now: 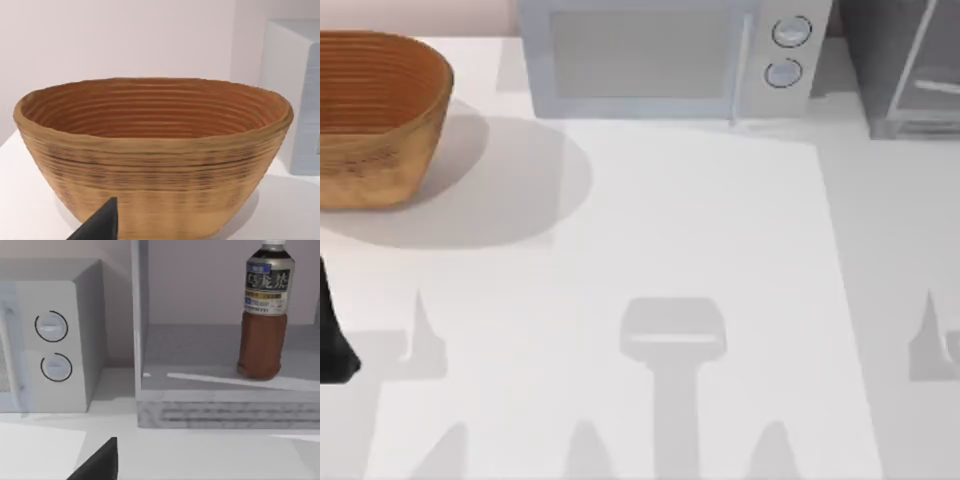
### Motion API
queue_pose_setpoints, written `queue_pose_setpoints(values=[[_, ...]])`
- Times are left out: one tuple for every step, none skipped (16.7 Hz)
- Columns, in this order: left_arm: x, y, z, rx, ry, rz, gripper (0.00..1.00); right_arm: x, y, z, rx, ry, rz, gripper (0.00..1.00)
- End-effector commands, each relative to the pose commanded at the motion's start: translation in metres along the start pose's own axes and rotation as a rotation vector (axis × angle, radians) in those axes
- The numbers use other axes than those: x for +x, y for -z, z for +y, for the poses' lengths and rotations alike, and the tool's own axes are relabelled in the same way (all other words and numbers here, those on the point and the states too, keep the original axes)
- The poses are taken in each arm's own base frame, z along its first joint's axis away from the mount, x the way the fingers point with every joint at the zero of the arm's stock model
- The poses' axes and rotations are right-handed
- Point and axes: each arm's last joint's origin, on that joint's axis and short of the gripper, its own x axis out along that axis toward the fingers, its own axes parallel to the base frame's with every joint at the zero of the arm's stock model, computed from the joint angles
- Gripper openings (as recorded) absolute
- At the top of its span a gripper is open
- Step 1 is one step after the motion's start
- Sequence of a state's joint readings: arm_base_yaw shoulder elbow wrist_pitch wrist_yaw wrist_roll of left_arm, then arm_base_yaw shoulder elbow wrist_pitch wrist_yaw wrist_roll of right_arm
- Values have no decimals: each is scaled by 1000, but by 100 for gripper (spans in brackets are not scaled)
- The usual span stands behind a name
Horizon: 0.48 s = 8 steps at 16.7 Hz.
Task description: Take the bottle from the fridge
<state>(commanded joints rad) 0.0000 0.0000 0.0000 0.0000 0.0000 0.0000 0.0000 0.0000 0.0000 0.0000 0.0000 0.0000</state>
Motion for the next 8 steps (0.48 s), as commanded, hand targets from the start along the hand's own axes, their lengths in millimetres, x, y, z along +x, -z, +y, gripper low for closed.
queue_pose_setpoints(values=[[0, 0, 0, 0, 0, 0, 100, 0, 0, 0, 0, 0, 0, 100], [0, 0, 0, 0, 0, 0, 100, 0, 0, 0, 0, 0, 0, 100], [0, 0, 0, 0, 0, 0, 100, 1, -1, 0, 0, 0, -2, 100], [0, 0, 0, 0, 0, 0, 100, 2, -2, -1, 0, -1, -5, 100], [0, 0, 0, 0, 0, 0, 100, 3, -4, -2, -1, -1, -10, 100], [0, 0, 0, 0, 0, 0, 100, 6, -7, -3, -2, -1, -17, 100], [0, 0, 0, 0, 0, 0, 100, 9, -10, -5, -3, -1, -24, 100], [0, 0, 0, 0, 0, 0, 100, 13, -14, -7, -5, 0, -32, 100]])
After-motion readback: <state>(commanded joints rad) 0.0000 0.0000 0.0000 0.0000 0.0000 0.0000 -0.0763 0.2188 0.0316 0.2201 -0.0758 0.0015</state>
